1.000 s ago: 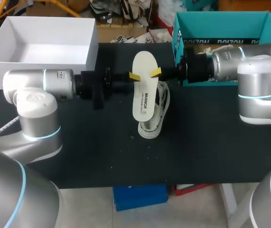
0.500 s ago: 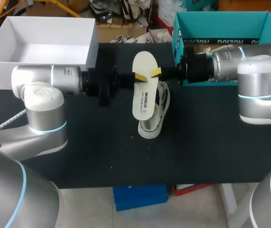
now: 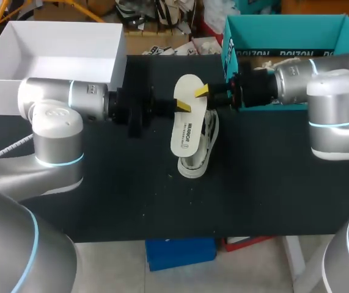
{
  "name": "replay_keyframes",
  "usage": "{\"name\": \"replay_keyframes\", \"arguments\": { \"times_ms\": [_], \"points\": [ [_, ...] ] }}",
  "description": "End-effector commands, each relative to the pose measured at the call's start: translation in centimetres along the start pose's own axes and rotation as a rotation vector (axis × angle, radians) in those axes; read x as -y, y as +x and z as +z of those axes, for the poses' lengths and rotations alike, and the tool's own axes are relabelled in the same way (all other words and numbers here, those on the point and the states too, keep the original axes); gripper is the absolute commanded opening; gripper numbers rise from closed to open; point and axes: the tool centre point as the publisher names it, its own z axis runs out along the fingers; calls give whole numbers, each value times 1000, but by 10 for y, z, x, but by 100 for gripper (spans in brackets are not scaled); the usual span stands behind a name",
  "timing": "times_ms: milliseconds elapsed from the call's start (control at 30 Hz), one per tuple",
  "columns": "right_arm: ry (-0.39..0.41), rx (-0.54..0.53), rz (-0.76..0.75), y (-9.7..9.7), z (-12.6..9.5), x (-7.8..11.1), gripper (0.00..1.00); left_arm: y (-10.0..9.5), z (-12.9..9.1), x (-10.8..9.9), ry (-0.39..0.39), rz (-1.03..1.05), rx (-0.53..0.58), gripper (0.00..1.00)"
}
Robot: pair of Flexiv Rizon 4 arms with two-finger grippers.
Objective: Take the shoe out of the shoebox, open the shoe tongue, remove and reinsert the insole, then place the shoe into the shoebox
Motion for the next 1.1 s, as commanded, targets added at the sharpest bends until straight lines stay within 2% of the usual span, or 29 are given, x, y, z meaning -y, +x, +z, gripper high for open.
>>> {"name": "replay_keyframes", "arguments": {
  "times_ms": [33, 300, 533, 833, 1100],
  "points": [
    [-42, 49, 7, 10, -13, 20, 100, -4, -12, 15, 21, -30, -38, 0],
    [-116, 115, 15, 18, -26, 52, 100, 1, -25, 63, 109, -120, -96, 0],
    [-227, 222, 47, 31, -42, 94, 100, 1, -38, 96, 175, -189, -153, 0],
    [-355, 333, 111, 50, -58, 152, 100, 4, -48, 129, 265, -258, -210, 0],
    [-431, 436, 152, 67, -63, 190, 100, 11, -51, 149, 316, -287, -244, 0]
  ]
}}
